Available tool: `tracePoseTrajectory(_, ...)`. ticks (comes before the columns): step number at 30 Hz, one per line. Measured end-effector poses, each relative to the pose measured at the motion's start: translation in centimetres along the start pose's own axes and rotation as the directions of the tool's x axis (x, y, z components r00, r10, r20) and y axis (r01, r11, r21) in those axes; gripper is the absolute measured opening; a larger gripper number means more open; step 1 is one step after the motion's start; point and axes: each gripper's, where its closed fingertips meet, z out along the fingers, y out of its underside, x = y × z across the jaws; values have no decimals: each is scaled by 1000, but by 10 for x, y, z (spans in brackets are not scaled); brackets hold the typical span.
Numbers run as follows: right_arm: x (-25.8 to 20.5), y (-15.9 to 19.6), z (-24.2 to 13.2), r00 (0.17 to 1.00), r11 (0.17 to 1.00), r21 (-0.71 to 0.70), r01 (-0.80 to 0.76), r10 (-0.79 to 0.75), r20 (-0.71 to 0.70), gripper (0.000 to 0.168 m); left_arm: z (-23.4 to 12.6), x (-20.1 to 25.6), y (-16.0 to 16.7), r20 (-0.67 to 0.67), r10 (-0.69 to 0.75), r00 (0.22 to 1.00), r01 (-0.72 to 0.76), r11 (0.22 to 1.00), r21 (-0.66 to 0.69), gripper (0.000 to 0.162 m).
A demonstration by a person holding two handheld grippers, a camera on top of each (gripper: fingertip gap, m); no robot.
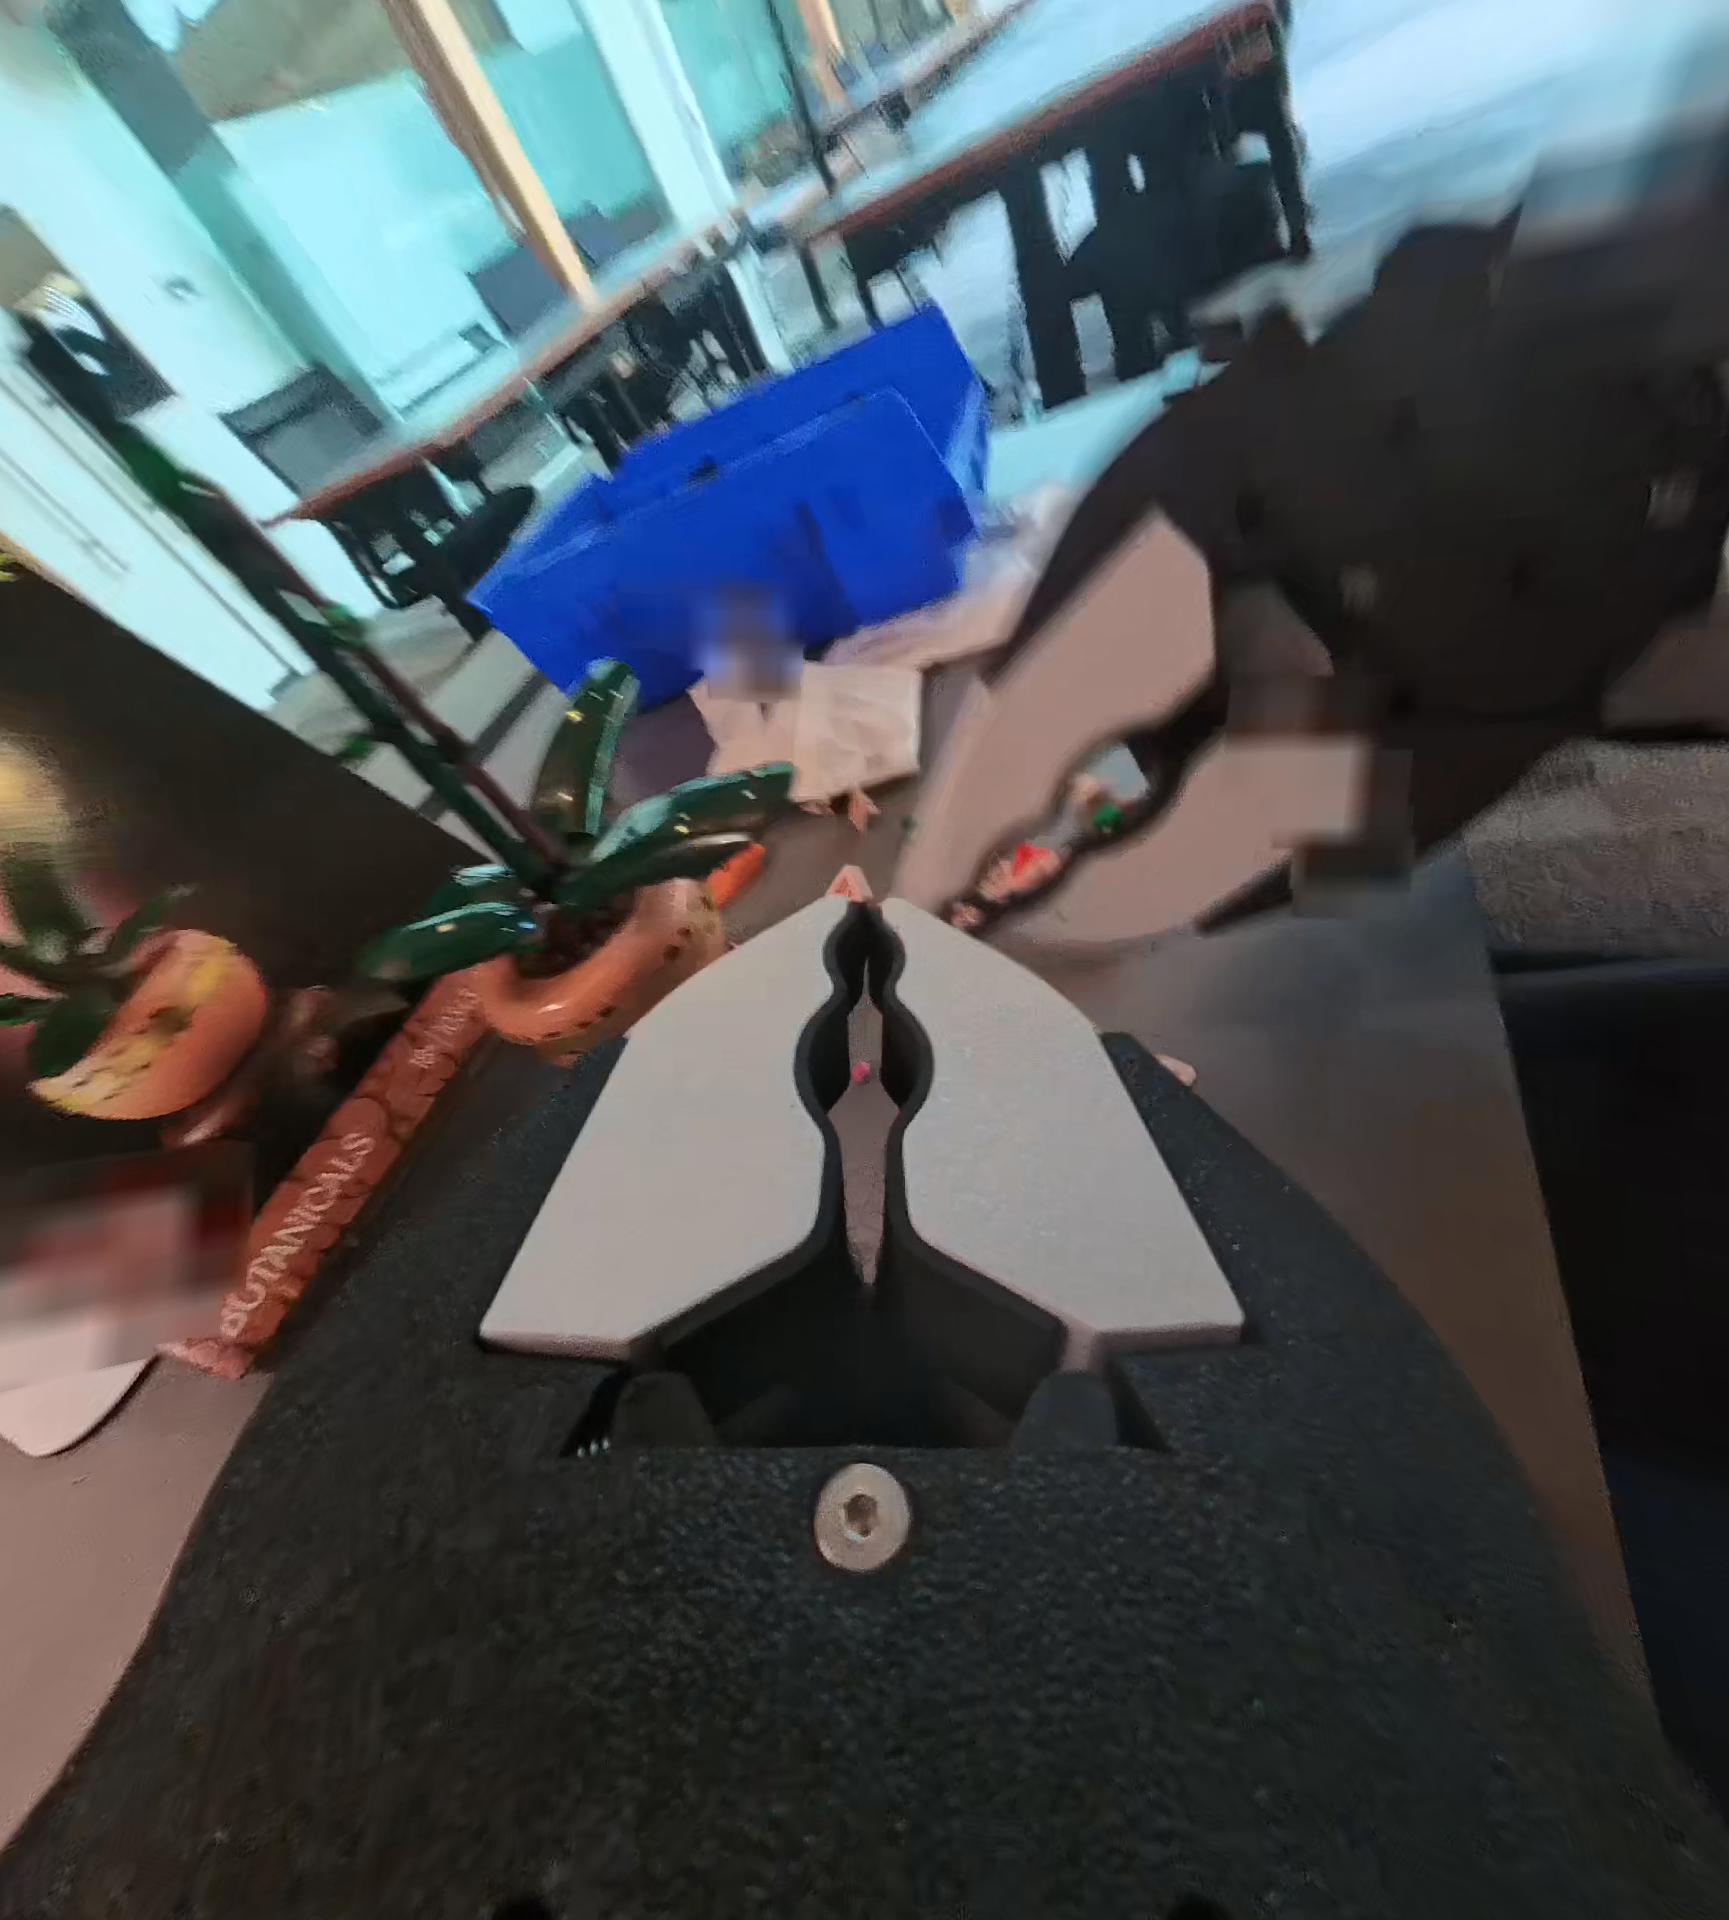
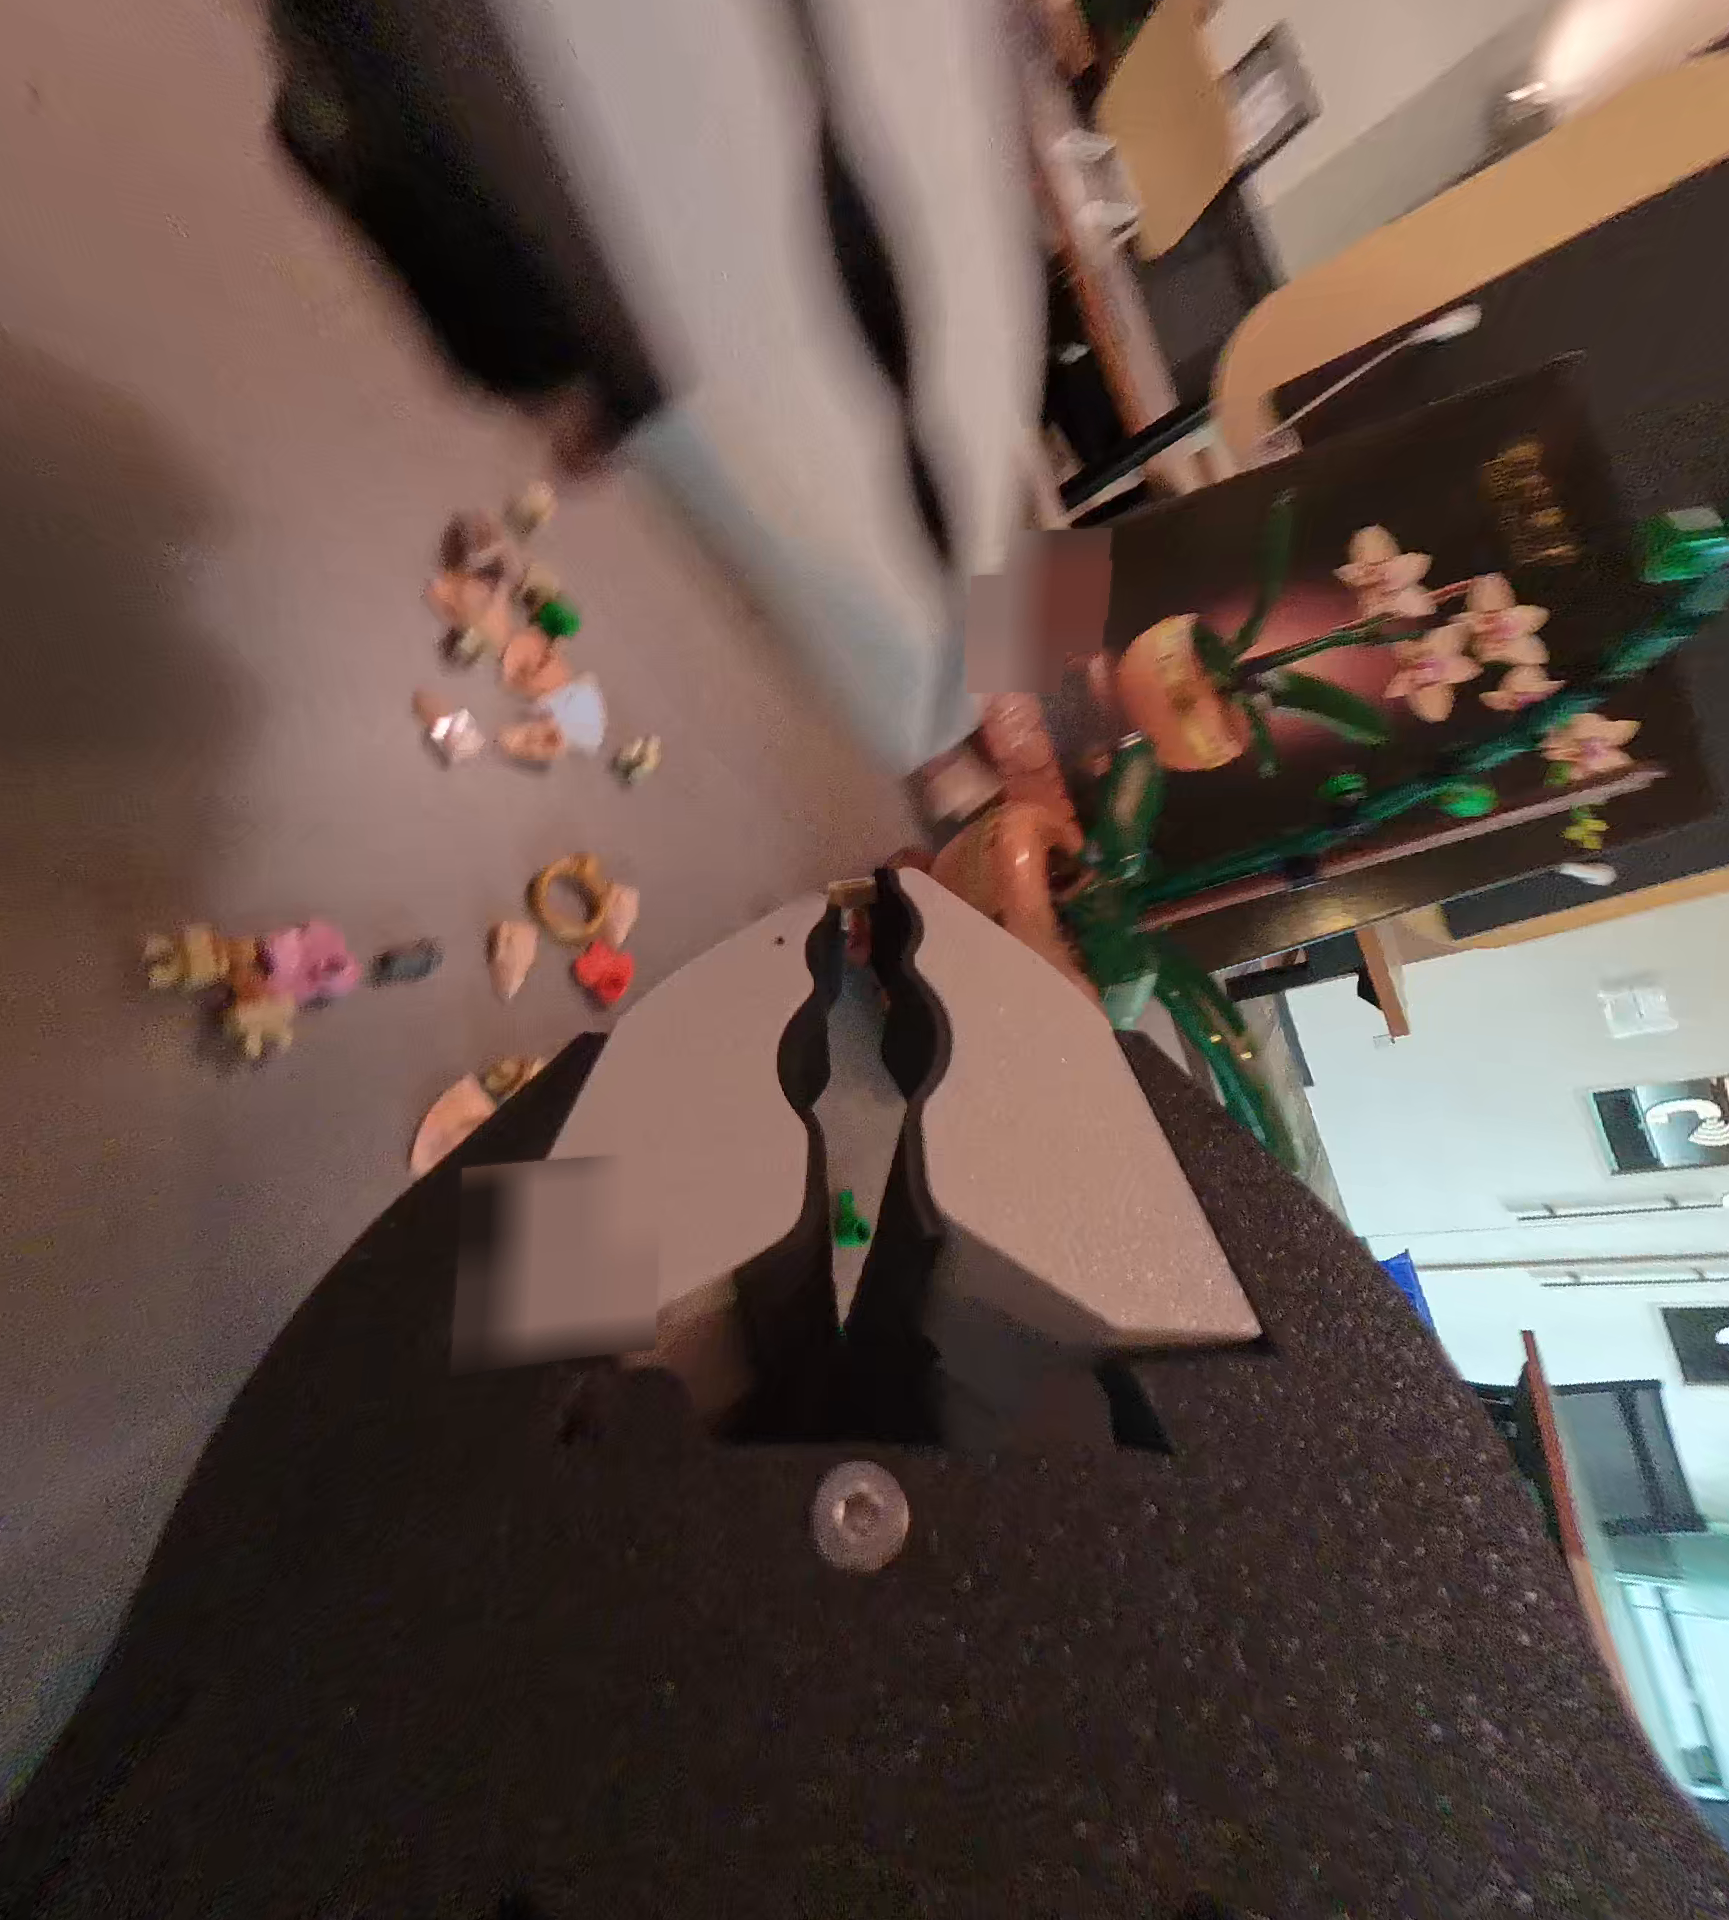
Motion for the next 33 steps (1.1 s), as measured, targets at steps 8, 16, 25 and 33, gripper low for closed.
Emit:
tracePoseTrajectory(8,-5,14,2,972,973,13,-230,229,59,6,-13,-14,15,10,-52,999,52,997,-60,0)
tracePoseTrajectory(16,-14,29,11,802,838,-42,-544,534,268,21,-1,-17,59,66,-25,998,41,966,-255,4)
tracePoseTrajectory(25,-16,34,22,941,949,-53,-312,316,117,36,12,9,43,-116,-254,960,245,966,-86,10)
tracePoseTrajectory(33,-11,8,14,979,977,53,-205,204,27,44,22,2,68,14,-191,982,188,948,-258,7)
